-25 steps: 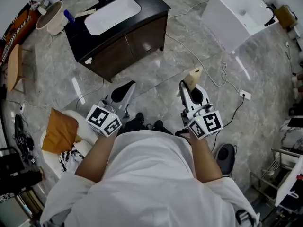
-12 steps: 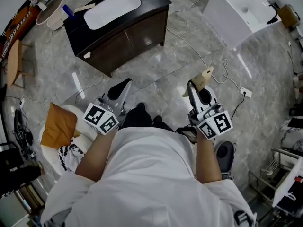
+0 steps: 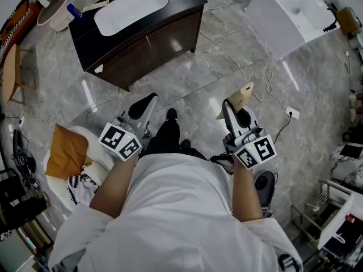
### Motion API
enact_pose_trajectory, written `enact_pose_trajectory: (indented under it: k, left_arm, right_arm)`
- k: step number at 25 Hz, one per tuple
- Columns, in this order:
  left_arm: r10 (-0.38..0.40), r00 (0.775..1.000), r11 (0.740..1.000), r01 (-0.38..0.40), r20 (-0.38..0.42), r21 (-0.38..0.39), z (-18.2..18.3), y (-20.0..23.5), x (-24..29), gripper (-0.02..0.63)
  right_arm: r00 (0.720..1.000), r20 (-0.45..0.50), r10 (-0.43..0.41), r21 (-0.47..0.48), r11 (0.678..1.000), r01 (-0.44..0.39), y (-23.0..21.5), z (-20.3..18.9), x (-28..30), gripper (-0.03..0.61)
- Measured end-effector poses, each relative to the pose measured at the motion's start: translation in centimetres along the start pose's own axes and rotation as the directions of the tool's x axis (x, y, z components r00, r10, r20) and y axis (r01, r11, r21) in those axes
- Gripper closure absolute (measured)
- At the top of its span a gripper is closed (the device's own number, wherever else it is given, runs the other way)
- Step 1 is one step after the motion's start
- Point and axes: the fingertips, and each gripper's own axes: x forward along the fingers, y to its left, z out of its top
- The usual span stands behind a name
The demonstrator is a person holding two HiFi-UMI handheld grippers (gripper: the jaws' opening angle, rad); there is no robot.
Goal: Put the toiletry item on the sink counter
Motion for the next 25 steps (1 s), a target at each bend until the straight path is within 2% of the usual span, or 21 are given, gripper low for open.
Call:
enact_pose_trajectory:
  k: [4, 9, 14, 21, 25]
  left_arm:
    - [-0.008, 1.0, 1.0, 0.008, 0.023, 0.006, 1.7, 3.5, 2.4, 0.594]
    - [0.018, 0.997, 0.999, -0.015, 0.069, -0.034, 3.6, 9.4, 5.8, 0.594]
    - [-0.022, 0.996, 0.998, 0.026, 0.085, -0.055, 6.0, 13.2, 9.5, 0.594]
    - [-0.089, 0.993, 0.993, 0.095, 0.077, -0.069, 6.8, 18.1, 14.6, 0.594]
    - [-0.115, 0.991, 0.99, 0.121, 0.071, -0.079, 6.9, 19.1, 17.8, 0.594]
  right_arm:
    - [1.0, -0.018, -0.003, 0.023, 1.0, 0.003, -2.0, 0.6, 4.6, 0.543]
    - [0.999, -0.041, 0.015, 0.003, 1.0, -0.015, -4.2, 2.1, 11.4, 0.543]
    - [0.997, -0.076, 0.017, -0.058, 0.998, -0.022, -5.8, 4.0, 16.9, 0.543]
    - [0.998, -0.052, -0.031, -0.065, 0.998, 0.027, -8.6, 5.4, 21.7, 0.543]
    - [0.996, -0.068, -0.051, -0.061, 0.997, 0.047, -11.3, 5.4, 22.6, 0.543]
